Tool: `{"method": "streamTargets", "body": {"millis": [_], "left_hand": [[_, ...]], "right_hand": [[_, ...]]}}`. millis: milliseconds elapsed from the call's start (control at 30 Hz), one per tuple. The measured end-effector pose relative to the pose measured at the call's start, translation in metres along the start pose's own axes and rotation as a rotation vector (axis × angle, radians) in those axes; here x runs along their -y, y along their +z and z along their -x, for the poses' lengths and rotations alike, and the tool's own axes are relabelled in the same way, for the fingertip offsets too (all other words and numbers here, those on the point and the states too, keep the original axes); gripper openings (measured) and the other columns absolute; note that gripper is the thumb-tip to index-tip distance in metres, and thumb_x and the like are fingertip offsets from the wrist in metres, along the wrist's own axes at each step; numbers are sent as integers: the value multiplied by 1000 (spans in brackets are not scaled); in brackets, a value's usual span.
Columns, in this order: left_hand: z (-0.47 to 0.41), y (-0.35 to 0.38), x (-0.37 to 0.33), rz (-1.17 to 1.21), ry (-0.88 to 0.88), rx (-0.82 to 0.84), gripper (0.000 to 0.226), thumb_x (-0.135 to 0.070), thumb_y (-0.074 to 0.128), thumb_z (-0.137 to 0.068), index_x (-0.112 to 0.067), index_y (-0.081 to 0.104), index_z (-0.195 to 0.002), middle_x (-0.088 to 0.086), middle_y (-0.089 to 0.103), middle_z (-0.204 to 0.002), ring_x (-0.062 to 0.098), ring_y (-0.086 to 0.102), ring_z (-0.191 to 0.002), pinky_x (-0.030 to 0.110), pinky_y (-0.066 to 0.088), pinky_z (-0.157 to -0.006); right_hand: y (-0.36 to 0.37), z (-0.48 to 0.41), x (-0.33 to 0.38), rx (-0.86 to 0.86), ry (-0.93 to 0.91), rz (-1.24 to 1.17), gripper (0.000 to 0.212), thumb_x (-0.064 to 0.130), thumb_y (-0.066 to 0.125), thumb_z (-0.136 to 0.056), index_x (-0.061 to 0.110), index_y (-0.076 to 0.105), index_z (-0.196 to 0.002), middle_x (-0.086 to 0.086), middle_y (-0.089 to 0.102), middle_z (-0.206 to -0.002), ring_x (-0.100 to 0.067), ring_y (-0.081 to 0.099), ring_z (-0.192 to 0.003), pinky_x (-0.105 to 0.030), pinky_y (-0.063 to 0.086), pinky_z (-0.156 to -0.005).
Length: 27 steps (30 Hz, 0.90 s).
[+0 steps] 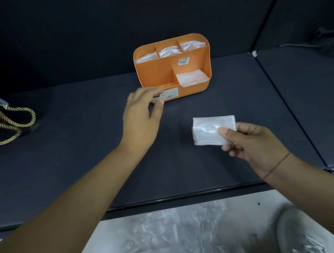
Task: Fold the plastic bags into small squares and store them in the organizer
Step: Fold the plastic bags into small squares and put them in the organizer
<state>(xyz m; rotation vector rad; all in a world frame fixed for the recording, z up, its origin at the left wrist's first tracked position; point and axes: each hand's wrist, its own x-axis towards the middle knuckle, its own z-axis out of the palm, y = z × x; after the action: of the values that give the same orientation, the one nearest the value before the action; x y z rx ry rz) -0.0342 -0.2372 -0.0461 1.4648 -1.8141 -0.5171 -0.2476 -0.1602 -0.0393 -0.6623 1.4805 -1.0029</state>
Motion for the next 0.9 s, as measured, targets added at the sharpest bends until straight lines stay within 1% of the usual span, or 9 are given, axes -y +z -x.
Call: {"method": "streamTargets", "body": {"millis": [100,200,333,500,600,700,767,833,900], "left_hand": [[-22,5,16,-177,66,127,37,-21,51,-102,-13,55,-138,2,55,-139,19,42,-134,26,20,-110],[-23,9,24,-238,109,173,38,-27,49,-101,-12,58,-135,4,58,-137,24,47,-132,28,17,-110],[4,7,16,-262,241,169,40,-33,45,-97,-13,66,-125,0,68,-120,18,56,-117,40,16,-119],[62,4,3,-250,328,230,42,-30,47,-99,-8,60,-132,3,64,-129,20,52,-126,53,17,-119],[95,4,-10,-257,344,251,45,-29,44,-101,-6,55,-137,6,58,-139,20,45,-136,52,17,-120],[119,0,-18,-193,409,194,41,-22,44,-101,-7,55,-137,4,54,-143,18,42,-139,47,20,-120],[123,-10,-18,-113,402,84,36,-14,48,-98,-9,58,-132,3,57,-138,18,48,-134,45,26,-118],[118,-18,-17,-73,353,-21,37,-12,50,-95,-10,57,-132,4,53,-140,16,44,-134,47,29,-115],[111,-22,-15,-130,296,-49,45,-18,48,-97,-10,46,-141,6,39,-150,17,30,-143,50,24,-116]], "right_hand": [[-1,2,-7,29,17,34,10,14,65,-88,7,71,-90,-5,68,-73,-7,57,-53,-17,46,-49],[1,3,-12,51,29,52,10,14,65,-88,8,72,-89,-5,67,-72,-7,56,-53,-17,45,-49],[1,3,-9,57,-9,73,8,14,65,-88,10,72,-87,-2,68,-71,-6,56,-54,-17,45,-51],[-2,2,2,81,-166,181,9,12,64,-89,16,71,-86,6,67,-67,-1,55,-57,-14,45,-53],[-5,0,15,96,-277,258,10,11,63,-90,18,70,-88,12,71,-73,2,59,-65,-11,48,-59],[-4,-6,31,158,-317,364,9,13,66,-89,14,72,-95,3,74,-93,-6,67,-84,-15,54,-76],[4,-12,38,223,-291,478,9,14,68,-88,11,73,-95,-3,73,-96,-12,68,-89,-17,54,-80],[16,-20,42,256,-280,651,7,17,70,-86,11,73,-84,-2,71,-85,-15,65,-78,-19,51,-74],[29,-27,41,256,-297,865,24,21,71,-86,22,64,-62,11,58,-61,-6,54,-62,-14,39,-60]]}}
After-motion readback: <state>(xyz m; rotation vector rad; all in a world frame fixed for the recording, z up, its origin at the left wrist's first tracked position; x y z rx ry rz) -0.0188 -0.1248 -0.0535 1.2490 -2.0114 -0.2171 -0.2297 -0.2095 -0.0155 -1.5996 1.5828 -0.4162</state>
